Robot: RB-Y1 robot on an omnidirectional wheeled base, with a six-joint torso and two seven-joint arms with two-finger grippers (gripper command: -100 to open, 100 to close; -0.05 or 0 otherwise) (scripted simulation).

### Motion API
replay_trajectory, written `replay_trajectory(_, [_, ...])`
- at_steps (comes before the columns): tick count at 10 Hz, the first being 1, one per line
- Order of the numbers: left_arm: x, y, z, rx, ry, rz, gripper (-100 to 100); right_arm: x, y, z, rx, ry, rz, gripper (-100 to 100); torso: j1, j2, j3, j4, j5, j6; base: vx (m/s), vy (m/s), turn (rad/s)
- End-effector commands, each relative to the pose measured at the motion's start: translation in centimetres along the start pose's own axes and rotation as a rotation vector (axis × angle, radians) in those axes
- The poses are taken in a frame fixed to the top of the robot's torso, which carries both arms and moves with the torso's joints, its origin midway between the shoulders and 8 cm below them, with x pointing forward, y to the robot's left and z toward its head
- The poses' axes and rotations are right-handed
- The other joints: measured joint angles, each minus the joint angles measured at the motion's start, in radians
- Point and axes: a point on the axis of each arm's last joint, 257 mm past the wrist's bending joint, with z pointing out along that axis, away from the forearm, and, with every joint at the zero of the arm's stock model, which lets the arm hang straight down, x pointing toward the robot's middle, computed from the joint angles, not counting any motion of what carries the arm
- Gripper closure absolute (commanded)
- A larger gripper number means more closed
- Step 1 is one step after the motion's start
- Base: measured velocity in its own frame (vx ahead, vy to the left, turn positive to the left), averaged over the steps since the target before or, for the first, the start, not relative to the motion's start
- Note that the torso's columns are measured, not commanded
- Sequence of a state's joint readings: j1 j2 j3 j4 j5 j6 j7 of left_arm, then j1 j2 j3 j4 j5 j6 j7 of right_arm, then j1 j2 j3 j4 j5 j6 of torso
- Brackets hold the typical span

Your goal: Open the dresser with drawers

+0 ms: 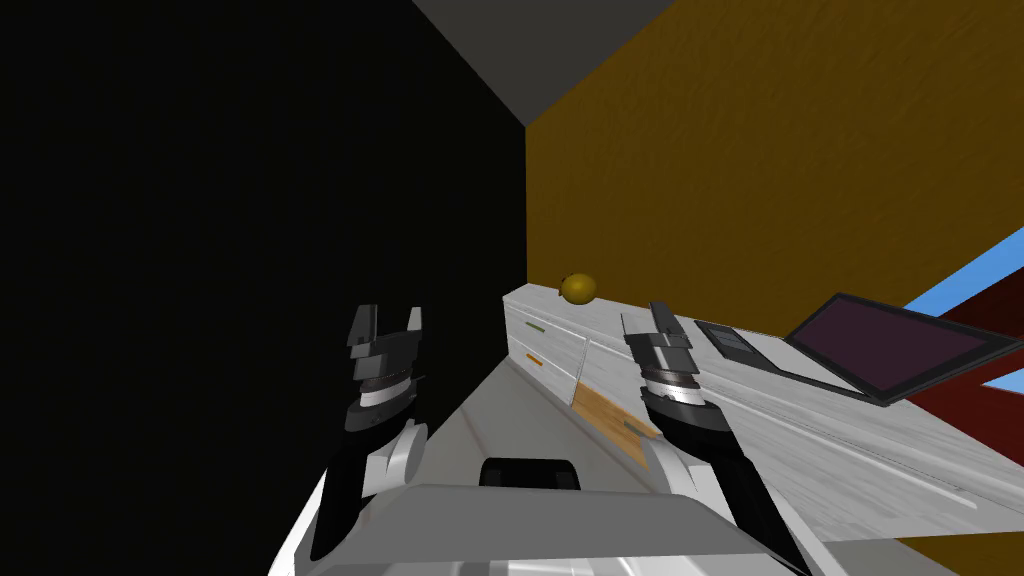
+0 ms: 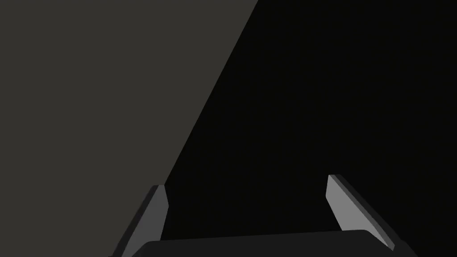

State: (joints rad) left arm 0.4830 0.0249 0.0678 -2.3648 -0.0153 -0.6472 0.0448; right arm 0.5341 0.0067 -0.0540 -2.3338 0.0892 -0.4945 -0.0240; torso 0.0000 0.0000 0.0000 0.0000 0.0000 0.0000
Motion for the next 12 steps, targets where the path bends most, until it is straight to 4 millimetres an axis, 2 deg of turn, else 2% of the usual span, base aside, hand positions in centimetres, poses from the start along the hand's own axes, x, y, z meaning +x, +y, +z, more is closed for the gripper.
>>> replay_trajectory(1, [0.0,0.0,0.0,0.0,0.0,0.0,0,0.0,0.0,0.0,0.0,0.0,0.0,0,0.0,0.041,-0.082,0.041,0.0,0.0,0.0,0.0,0.0])
replay_trajectory(9, [0.0,0.0,0.0,0.0,0.0,0.0,0,0.0,0.0,0.0,0.0,0.0,0.0,0,0.0,0.618,-1.234,0.617,0.0,0.0,0.0,0.0,0.0])
replay_trajectory(10, [0.0,0.0,0.0,0.0,0.0,0.0,0,0.7,-0.5,0.0,0.012,0.041,-0.029,-100,0.0,0.691,-1.382,0.691,0.0,0.0,0.018,0.008,-0.005])
replay_trajectory(12, [0.0,0.0,0.0,0.0,0.0,0.0,0,1.8,-1.8,-0.2,0.042,0.104,-0.086,-100,0.001,0.733,-1.471,0.734,0.0,0.0,0.036,0.026,-0.007])
